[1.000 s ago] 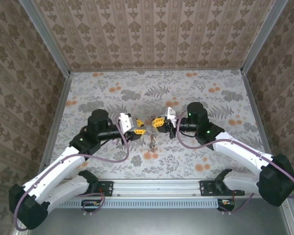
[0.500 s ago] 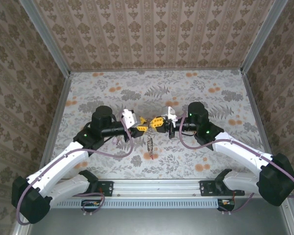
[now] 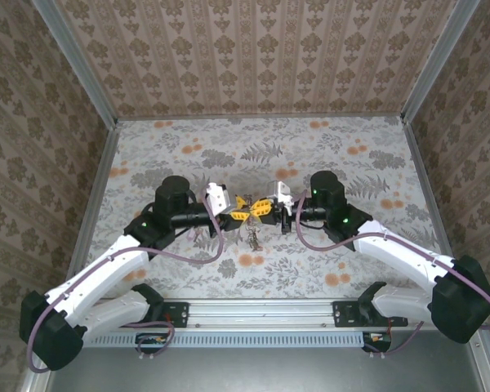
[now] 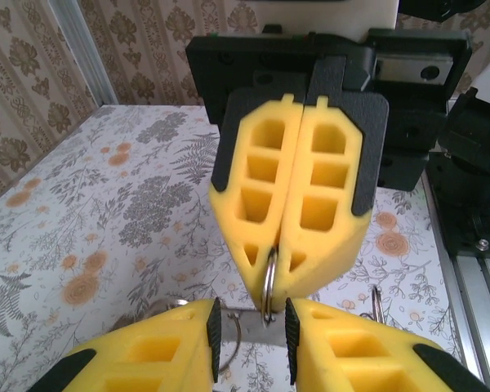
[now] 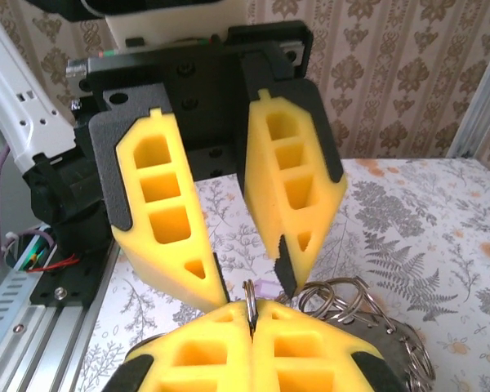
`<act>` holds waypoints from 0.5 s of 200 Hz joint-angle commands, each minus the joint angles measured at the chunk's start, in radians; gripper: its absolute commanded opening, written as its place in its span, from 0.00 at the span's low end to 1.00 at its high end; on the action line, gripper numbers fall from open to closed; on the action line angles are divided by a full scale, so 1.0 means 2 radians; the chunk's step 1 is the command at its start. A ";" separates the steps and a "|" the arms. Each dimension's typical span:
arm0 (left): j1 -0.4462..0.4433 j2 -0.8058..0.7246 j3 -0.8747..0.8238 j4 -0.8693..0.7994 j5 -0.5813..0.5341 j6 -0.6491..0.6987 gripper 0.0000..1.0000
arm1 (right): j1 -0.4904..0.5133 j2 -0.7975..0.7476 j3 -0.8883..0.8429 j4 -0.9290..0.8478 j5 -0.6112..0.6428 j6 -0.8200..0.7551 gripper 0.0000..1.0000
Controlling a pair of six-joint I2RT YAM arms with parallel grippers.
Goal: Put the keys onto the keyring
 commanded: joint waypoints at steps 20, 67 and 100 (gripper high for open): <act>-0.005 0.006 0.027 -0.003 0.003 0.023 0.27 | 0.012 0.001 0.030 -0.022 0.005 -0.034 0.00; -0.015 0.024 0.038 -0.030 -0.029 0.040 0.06 | 0.026 0.003 0.039 -0.052 0.027 -0.058 0.00; -0.018 0.022 0.042 -0.038 -0.045 0.048 0.00 | 0.028 0.000 0.038 -0.071 0.047 -0.069 0.00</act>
